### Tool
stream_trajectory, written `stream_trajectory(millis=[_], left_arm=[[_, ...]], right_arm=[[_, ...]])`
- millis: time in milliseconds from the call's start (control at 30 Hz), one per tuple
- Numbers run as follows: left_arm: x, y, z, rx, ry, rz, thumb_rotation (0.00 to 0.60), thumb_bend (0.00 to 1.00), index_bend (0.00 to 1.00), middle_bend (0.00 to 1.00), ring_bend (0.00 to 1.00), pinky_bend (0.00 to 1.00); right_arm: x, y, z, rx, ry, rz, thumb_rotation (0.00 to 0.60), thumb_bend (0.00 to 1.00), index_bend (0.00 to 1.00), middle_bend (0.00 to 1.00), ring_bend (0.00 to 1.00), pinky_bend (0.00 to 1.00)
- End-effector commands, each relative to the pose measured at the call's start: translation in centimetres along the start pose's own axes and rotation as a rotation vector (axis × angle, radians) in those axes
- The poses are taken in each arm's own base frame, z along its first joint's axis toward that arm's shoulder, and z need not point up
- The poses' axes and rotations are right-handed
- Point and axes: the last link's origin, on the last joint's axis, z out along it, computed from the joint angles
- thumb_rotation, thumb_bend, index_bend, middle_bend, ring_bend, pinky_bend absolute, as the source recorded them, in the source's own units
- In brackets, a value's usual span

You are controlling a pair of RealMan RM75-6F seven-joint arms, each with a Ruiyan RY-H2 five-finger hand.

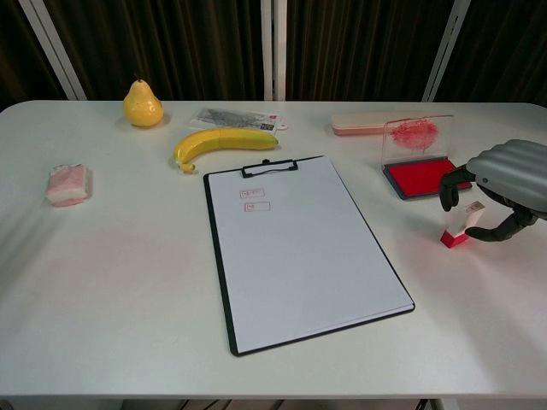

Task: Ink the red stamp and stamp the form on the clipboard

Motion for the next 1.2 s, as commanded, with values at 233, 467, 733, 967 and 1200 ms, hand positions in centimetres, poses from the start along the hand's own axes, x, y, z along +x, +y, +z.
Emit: stream_trajectory(millis=[233, 467, 733, 967, 1200], left_arm=[[0.02, -0.07, -0.01, 0.001, -0.001, 0.001, 0.247, 0.11, 0.11, 0.09, 0.09, 0.18], [-0.08, -0.12, 0.05, 0.003, -0.004, 0.0, 0.245, 0.11, 0.11, 0.09, 0.09, 0.19], [-0.07, -0.15, 0.1, 0.003, -0.005, 0.0, 0.247, 0.11, 0.11, 0.09, 0.09, 0.19], [-0.09, -0.16, 0.11, 0.003, -0.007, -0.001, 0.247, 0.11, 0.11, 0.09, 0.09, 0.19], [-0.11, -0.17, 0.12, 0.001, -0.009, -0.004, 0.25, 0.1, 0.11, 0.09, 0.09, 0.19]], right_arm=[[-0.07, 0.19, 0.06, -0.012, 0.002, -0.004, 0.6, 0.22, 0.5, 0.43, 0.78, 0.96], [-0.2, 0.27, 0.13, -0.018, -0.011, -0.011, 0.6, 0.22, 0.51, 0.44, 0.78, 0.96], [-0.37, 0.15, 0.24, -0.017, -0.016, -0.013, 0.6, 0.26, 0.54, 0.47, 0.78, 0.96], [-0.31, 0.11, 0.36, -0.014, -0.012, -0.012, 0.6, 0.27, 0.57, 0.49, 0.78, 0.96], [-0.37, 0.23, 0.36, -0.014, -0.017, -0.014, 0.6, 0.32, 0.58, 0.5, 0.78, 0.96]])
